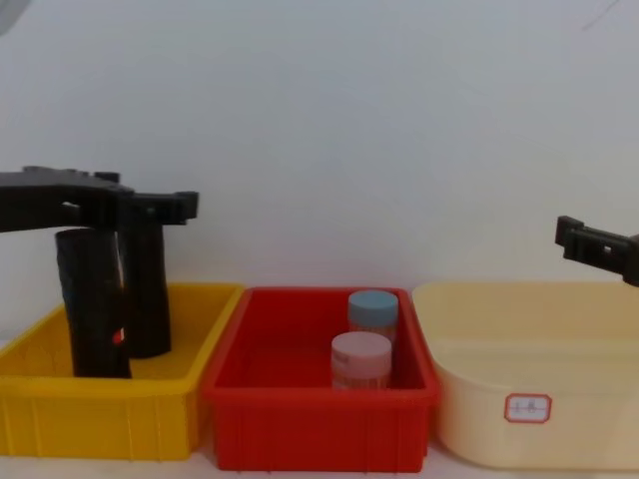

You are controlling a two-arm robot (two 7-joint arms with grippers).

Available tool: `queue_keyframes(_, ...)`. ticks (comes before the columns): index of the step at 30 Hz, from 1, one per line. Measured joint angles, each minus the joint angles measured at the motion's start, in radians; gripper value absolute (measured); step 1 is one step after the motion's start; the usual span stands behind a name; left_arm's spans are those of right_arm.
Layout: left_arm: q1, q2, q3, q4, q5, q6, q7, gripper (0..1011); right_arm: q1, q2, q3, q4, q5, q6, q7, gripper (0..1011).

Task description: Pick up the garbage bag with the one hand and transfer it to the other hand.

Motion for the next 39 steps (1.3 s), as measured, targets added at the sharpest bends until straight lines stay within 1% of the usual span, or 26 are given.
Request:
queue_keyframes(6,0.031,-0.004,-0.039,-0.003,-0.014,0.005,0.024,1001,0.0,0.0,0.0,0.0,0.0,0.0,0.0,1000)
queue_keyframes(7,0.04,-0.006,-0.052,-0.003,-0.019,0.005,0.03,1001,0.0,0.0,0.0,0.0,0.0,0.0,0.0,1000)
queue_keyframes(11,0.06,-0.013,-0.078,0.004,-0.033,0.005,0.042,1001,0.0,0.0,0.0,0.0,0.0,0.0,0.0,1000)
queue_keyframes(17,0.079,-0.02,-0.109,0.022,-0.05,0.004,0.049,1001,0.0,0.0,0.0,0.0,0.0,0.0,0.0,1000)
queue_keyframes(20,0.083,-0.024,-0.118,0.034,-0.054,0.004,0.05,1001,0.0,0.0,0.0,0.0,0.0,0.0,0.0,999)
queue_keyframes(29,0.076,-0.034,-0.125,0.082,-0.053,0.002,0.047,1001,0.0,0.0,0.0,0.0,0.0,0.0,0.0,999)
queue_keyframes(39,0.043,-0.058,-0.113,0.155,-0.038,-0.007,0.04,1001,0.0,0.0,0.0,0.0,0.0,0.0,0.0,1000)
